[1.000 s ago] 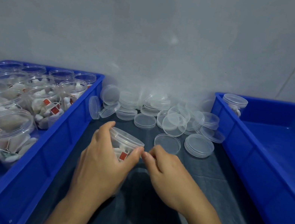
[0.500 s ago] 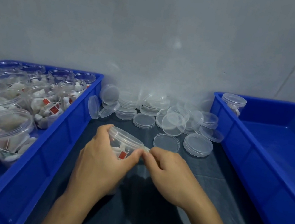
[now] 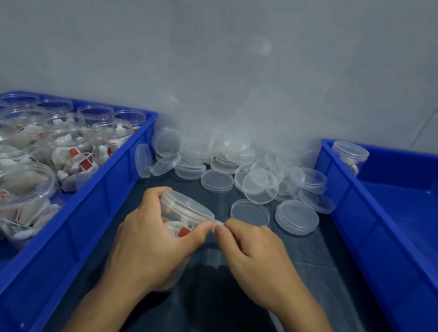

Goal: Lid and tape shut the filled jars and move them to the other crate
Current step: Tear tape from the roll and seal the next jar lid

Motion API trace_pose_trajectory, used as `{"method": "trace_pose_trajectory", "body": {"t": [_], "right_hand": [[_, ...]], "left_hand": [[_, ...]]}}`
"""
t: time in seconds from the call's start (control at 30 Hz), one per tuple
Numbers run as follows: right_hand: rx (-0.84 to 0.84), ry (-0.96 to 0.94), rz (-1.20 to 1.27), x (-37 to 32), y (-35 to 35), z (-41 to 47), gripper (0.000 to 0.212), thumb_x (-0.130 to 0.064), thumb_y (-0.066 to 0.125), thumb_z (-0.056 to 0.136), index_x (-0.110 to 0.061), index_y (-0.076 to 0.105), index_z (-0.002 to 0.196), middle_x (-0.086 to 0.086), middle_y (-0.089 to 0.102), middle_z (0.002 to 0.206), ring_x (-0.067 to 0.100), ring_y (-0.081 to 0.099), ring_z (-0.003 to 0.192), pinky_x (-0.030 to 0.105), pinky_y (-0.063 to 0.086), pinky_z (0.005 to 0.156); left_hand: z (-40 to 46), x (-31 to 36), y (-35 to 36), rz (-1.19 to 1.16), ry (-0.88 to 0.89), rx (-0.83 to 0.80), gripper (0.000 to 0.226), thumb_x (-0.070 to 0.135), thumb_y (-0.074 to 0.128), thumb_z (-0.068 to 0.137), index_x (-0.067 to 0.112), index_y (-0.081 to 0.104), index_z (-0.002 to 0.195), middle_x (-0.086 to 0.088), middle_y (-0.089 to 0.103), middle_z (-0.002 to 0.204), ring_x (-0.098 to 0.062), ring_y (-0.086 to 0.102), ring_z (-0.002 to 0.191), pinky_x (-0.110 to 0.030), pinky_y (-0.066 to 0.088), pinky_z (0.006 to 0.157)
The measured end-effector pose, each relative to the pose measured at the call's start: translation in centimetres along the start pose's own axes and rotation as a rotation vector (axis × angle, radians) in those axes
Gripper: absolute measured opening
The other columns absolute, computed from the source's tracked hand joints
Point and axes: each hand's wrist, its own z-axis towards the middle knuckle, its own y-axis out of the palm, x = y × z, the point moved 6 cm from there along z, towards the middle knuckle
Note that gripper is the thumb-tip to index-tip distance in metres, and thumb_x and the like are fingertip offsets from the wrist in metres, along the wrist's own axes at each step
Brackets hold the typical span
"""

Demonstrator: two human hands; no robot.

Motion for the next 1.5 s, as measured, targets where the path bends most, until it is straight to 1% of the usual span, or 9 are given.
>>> {"method": "trace_pose_trajectory", "body": {"t": [0.27, 0.53, 0.77, 0.9, 1.03, 1.17, 1.3, 1.4, 1.5], "right_hand": [[0.060, -0.014, -0.052, 0.1, 0.2, 0.1, 0.049, -0.060, 0.030, 0.097, -0.021, 0.045, 0.073, -0.004, 0.054, 0.061, 0.020, 0.052, 0.064, 0.039, 0.038, 0.062], [0.119, -0.027, -0.069, -0.4, -0.1, 0.0, 0.051, -0.062, 0.028, 0.092, -0.018, 0.042, 0.071, -0.003, 0.048, 0.056, 0.023, 0.049, 0.061, 0.039, 0.040, 0.062], [0.161, -0.028, -0.071, -1.0, -0.7, -0.3, 0.052, -0.059, 0.037, 0.089, -0.013, 0.043, 0.067, 0.002, 0.043, 0.052, 0.025, 0.046, 0.056, 0.038, 0.037, 0.058], [0.187, -0.033, 0.021, -1.1, -1.0, -0.2, 0.054, -0.059, 0.039, 0.086, -0.009, 0.042, 0.065, 0.007, 0.042, 0.055, 0.026, 0.041, 0.054, 0.036, 0.031, 0.054], [0.195, -0.010, 0.160, -0.9, -1.0, -0.2, 0.052, -0.057, 0.045, 0.084, -0.009, 0.037, 0.064, 0.009, 0.037, 0.056, 0.027, 0.035, 0.053, 0.039, 0.032, 0.052], [0.182, -0.002, 0.344, -0.6, -1.0, -0.1, 0.047, -0.051, 0.050, 0.081, -0.012, 0.033, 0.061, -0.007, 0.024, 0.053, 0.007, 0.025, 0.052, 0.033, 0.023, 0.049], [0.357, 0.137, 0.939, 1.9, -3.5, 0.1, 0.039, -0.036, 0.055, 0.083, -0.026, 0.038, 0.049, -0.006, 0.027, 0.051, 0.009, 0.021, 0.049, 0.027, 0.020, 0.048], [0.391, 0.105, 0.650, 3.3, -4.2, -0.4, 0.041, -0.040, 0.053, 0.088, -0.022, 0.036, 0.055, -0.003, 0.031, 0.055, 0.013, 0.028, 0.053, 0.034, 0.025, 0.054], [0.185, 0.029, 0.053, 3.0, -1.6, -0.3, 0.046, -0.053, 0.044, 0.093, -0.018, 0.041, 0.064, -0.003, 0.043, 0.054, 0.018, 0.044, 0.055, 0.039, 0.035, 0.058]], "left_hand": [[0.1, -0.3, 0.2, 0.034, 0.004, 0.009, 0.110, 0.096, 0.065, 0.050, 0.034, 0.050, 0.140, 0.015, 0.069, 0.123, -0.011, 0.066, 0.113, -0.038, 0.057, 0.094], [0.0, -0.2, 0.1, 0.014, -0.012, 0.018, 0.091, 0.091, 0.065, 0.053, 0.035, 0.058, 0.123, 0.018, 0.071, 0.108, -0.010, 0.069, 0.102, -0.041, 0.059, 0.089], [0.2, -0.8, 0.0, -0.118, -0.063, -0.054, 0.074, 0.085, 0.069, 0.053, 0.033, 0.066, 0.106, 0.018, 0.076, 0.090, 0.003, 0.071, 0.085, -0.034, 0.061, 0.077], [0.7, -1.2, 0.4, -0.278, -0.100, -0.149, 0.064, 0.075, 0.073, 0.058, 0.026, 0.071, 0.099, 0.013, 0.079, 0.087, -0.005, 0.075, 0.081, -0.042, 0.062, 0.078], [0.8, -2.1, 1.1, -0.536, -0.182, -0.270, 0.069, 0.066, 0.079, 0.065, 0.007, 0.076, 0.100, -0.015, 0.079, 0.091, -0.038, 0.076, 0.088, -0.061, 0.060, 0.086], [0.5, -2.7, 2.0, -0.794, -0.302, -0.448, 0.070, 0.060, 0.082, 0.061, 0.002, 0.081, 0.100, -0.033, 0.074, 0.103, -0.038, 0.072, 0.083, -0.049, 0.056, 0.081], [-0.5, -2.4, 2.3, -1.301, -0.447, -0.746, 0.089, 0.064, 0.089, 0.061, -0.001, 0.076, 0.120, -0.022, 0.075, 0.112, -0.035, 0.075, 0.092, -0.045, 0.062, 0.081], [-1.3, -1.6, 3.5, -1.247, -0.418, -0.761, 0.092, 0.064, 0.094, 0.054, 0.000, 0.077, 0.118, -0.022, 0.074, 0.113, -0.035, 0.075, 0.093, -0.047, 0.062, 0.080], [-1.9, -1.2, 4.8, -1.129, -0.445, -0.714, 0.109, 0.065, 0.097, 0.047, -0.007, 0.071, 0.124, -0.027, 0.069, 0.113, -0.039, 0.069, 0.096, -0.048, 0.056, 0.087]]}}
